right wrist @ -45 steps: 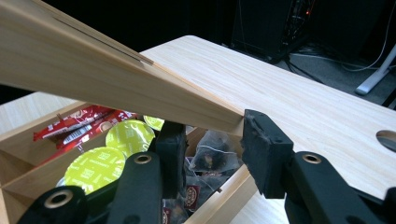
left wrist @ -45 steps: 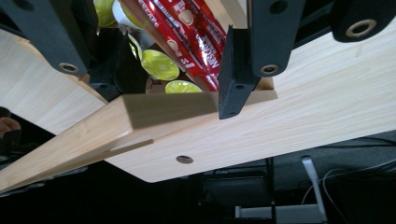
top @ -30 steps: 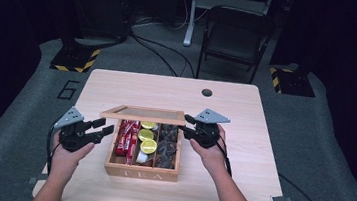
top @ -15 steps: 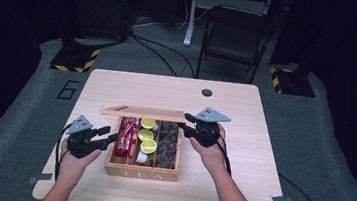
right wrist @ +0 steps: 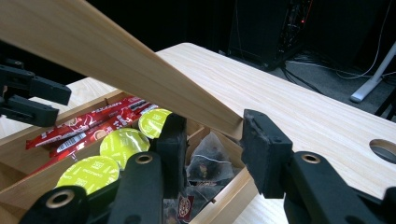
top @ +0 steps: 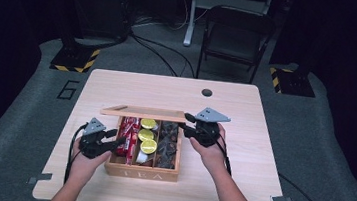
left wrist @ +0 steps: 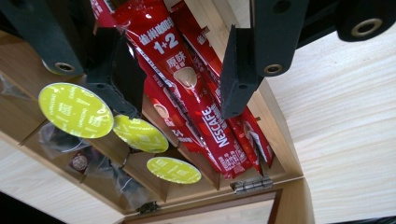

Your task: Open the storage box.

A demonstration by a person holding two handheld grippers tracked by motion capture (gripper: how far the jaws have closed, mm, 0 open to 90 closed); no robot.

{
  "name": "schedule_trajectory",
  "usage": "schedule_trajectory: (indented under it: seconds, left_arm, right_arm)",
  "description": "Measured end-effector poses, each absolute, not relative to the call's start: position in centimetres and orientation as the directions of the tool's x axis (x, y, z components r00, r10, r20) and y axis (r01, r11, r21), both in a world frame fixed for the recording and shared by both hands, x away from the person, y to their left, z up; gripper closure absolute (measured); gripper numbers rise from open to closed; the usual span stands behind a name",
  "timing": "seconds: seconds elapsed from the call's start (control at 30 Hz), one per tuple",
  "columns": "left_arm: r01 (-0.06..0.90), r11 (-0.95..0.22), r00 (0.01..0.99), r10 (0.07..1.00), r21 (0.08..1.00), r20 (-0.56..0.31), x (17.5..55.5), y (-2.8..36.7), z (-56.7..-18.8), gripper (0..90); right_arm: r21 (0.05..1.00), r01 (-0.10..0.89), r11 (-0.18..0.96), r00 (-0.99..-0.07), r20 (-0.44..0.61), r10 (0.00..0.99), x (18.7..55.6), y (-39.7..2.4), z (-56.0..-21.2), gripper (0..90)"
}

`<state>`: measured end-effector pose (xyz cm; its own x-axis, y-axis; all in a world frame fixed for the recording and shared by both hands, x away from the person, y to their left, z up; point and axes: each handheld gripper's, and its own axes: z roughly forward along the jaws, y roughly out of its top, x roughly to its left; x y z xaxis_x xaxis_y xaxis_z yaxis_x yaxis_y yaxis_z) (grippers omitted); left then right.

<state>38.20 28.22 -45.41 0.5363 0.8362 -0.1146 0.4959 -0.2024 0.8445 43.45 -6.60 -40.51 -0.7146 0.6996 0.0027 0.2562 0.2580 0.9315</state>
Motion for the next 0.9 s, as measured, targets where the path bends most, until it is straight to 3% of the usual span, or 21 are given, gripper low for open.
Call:
schedule_trajectory:
  seconds: [0.43, 0.7, 0.9]
  left_arm:
    - [0.537, -0.247, 0.536, 0.838, 0.807, -0.1, 39.2, 27.1, -46.5, 52.4]
    - [0.549, -0.246, 0.522, 0.848, 0.799, -0.097, 39.3, 26.8, -46.7, 59.5]
    - [0.558, -0.234, 0.495, 0.864, 0.796, -0.093, 39.3, 27.0, -46.7, 70.9]
  right_arm:
    - [0.932, 0.253, 0.261, -0.713, -0.003, 0.701, 43.4, -6.6, -40.6, 60.7]
    - [0.932, 0.252, 0.26, -0.713, -0.003, 0.701, 43.3, -6.6, -40.6, 60.7]
    - [0.932, 0.252, 0.26, -0.712, -0.003, 0.702, 43.3, -6.6, -40.6, 60.7]
